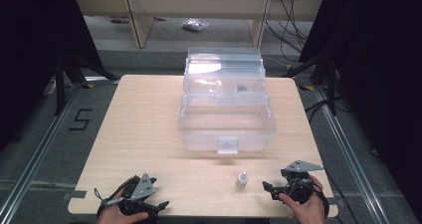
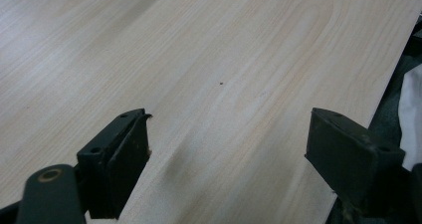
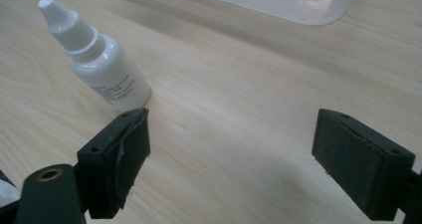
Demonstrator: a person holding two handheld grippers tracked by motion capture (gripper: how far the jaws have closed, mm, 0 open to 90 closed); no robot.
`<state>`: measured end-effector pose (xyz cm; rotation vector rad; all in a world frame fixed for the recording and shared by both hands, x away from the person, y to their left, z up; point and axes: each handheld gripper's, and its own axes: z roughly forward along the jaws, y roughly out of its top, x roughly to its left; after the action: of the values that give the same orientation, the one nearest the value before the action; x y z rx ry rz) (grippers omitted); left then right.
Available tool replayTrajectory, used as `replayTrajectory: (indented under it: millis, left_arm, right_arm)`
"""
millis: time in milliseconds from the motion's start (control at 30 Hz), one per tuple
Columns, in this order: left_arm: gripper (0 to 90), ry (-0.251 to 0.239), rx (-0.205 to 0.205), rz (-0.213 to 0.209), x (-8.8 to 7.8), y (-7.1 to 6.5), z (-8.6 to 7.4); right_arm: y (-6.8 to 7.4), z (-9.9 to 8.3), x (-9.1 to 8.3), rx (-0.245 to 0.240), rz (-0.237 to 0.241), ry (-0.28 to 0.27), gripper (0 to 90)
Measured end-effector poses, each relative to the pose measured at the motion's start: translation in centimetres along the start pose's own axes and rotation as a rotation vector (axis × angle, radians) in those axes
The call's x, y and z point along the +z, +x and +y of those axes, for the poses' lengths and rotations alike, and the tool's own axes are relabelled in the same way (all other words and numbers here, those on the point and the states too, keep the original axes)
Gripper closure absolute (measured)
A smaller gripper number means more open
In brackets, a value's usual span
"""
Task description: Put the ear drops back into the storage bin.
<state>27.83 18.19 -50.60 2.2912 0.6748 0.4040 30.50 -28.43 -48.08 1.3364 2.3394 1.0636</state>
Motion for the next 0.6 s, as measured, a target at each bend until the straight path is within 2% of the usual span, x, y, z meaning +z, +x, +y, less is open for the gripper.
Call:
replayTrajectory:
  millis: [33,67,100,133,200,300,367,433,467,500,533,567,600]
  left_arm:
    - [16.7,-0.005,0.004,0.001,0.0,0.0,-0.01]
    - [16.7,-0.005,0.019,0.001,-0.07,0.05,0.03]
    - [16.7,-0.005,0.019,0.001,-0.07,0.05,0.03]
    - [16.7,-0.001,0.001,-0.001,-0.02,0.02,0.02]
    - [16.7,0.0,0.002,-0.002,-0.02,0.03,0.01]
    - [16.7,0.0,0.003,-0.002,-0.01,0.02,0.01]
    - [16.7,-0.001,0.002,-0.002,-0.01,0.02,0.02]
    - [16.7,0.0,0.002,-0.001,-0.01,0.02,0.0]
    - [16.7,-0.001,0.001,0.0,0.0,0.01,-0.01]
    - [16.7,-0.001,0.001,0.0,0.0,0.01,-0.01]
    - [16.7,0.002,0.006,0.002,0.04,0.06,0.0]
    - [16.7,-0.001,0.0,0.007,0.1,-0.01,-0.02]
    - [16.7,-0.002,0.002,-0.001,0.03,0.0,-0.02]
  right_arm:
    - [0.2,-0.06,-0.14,0.014,-0.022,0.008,16.3]
    - [0.07,0.04,-0.2,0.01,-0.017,0.017,16.3]
    - [0.01,0.06,-0.17,-0.002,-0.016,0.012,16.4]
    - [0.05,0.08,-0.17,0.003,-0.018,0.018,16.6]
    - [0.25,0.15,-0.31,0.012,-0.017,0.035,16.9]
    - [0.21,0.27,-0.27,-0.016,-0.012,0.023,17.3]
    - [0.78,0.35,-0.52,0.037,-0.015,0.054,17.7]
    - [0.53,0.37,-0.32,-0.023,-0.008,0.04,17.8]
    - [0.77,0.49,-0.5,-0.001,-0.01,0.067,17.9]
    - [0.82,0.48,-0.46,-0.011,-0.012,0.075,18.2]
    - [0.78,0.53,-0.34,-0.042,-0.008,0.076,18.7]
    - [0.96,0.66,-0.46,-0.034,-0.001,0.095,19.0]
    - [0.92,0.58,-0.27,-0.06,-0.009,0.076,18.9]
